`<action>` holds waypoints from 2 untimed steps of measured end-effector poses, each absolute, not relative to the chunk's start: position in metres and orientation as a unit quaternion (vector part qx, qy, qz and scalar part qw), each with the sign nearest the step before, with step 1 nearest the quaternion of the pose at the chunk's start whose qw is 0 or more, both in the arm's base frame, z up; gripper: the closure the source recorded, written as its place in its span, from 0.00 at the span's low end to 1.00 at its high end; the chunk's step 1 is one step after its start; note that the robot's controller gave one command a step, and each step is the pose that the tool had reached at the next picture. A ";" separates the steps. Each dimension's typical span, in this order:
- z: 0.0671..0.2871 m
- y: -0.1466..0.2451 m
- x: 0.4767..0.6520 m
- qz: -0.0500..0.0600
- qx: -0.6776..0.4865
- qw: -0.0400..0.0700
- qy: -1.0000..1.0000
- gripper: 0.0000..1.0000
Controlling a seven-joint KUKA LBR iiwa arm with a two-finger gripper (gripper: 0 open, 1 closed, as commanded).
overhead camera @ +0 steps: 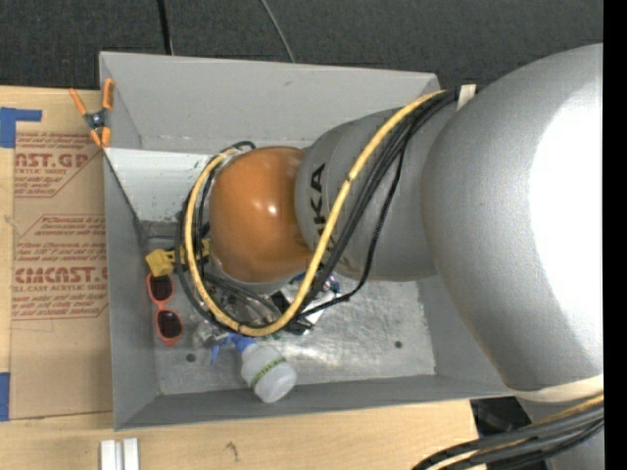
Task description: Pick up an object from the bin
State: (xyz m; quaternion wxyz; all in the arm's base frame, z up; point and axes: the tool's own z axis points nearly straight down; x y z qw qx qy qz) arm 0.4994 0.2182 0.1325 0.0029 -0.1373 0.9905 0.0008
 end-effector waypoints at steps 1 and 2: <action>0.127 0.221 0.494 0.001 -0.128 0.001 0.992 1.00; 0.164 0.226 0.496 0.000 -0.136 0.000 0.991 1.00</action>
Offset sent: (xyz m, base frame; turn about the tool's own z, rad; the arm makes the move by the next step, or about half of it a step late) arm -0.0017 0.0090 0.0411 -0.0037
